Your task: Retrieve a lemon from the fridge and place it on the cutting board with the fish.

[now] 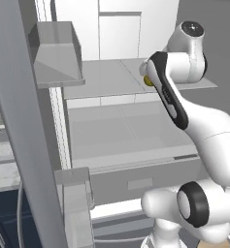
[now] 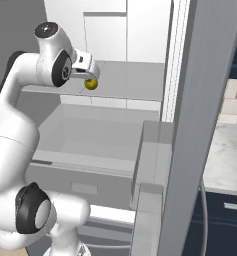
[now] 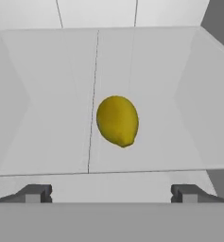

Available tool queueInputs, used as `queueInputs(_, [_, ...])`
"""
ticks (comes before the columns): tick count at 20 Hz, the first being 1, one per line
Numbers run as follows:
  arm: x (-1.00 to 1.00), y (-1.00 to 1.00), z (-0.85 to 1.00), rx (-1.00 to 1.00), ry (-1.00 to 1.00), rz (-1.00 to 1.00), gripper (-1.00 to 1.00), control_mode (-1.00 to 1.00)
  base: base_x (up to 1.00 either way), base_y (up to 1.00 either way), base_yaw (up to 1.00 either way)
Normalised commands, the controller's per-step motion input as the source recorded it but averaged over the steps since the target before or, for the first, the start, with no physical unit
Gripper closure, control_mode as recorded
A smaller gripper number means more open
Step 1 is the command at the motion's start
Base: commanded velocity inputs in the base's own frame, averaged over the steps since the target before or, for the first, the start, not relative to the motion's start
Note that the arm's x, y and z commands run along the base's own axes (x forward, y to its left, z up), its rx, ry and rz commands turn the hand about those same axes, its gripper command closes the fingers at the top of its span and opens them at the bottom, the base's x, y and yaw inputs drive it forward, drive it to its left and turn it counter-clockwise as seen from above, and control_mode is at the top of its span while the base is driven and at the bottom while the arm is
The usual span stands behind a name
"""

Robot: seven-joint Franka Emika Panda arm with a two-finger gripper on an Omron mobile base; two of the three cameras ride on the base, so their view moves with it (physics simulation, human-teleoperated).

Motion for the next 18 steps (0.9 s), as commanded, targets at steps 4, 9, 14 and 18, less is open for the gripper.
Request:
queueInputs(4, [0.31, -0.09, -0.16, -0.01, 0.01, 0.00, -1.00, -1.00, 0.00, 0.00, 0.00])
queueInputs(9, [0.34, -0.14, -0.14, -0.01, 0.00, 0.00, -1.00, -1.00, 0.00, 0.00, 0.00])
queueInputs(14, [0.25, -0.04, -0.06, 0.00, 0.01, 0.00, -1.00, -1.00, 0.00, 0.00, 0.00])
queueInputs(18, [0.14, 0.00, 0.00, 0.00, 0.03, 0.00, -1.00, -1.00, 0.00, 0.00, 0.00])
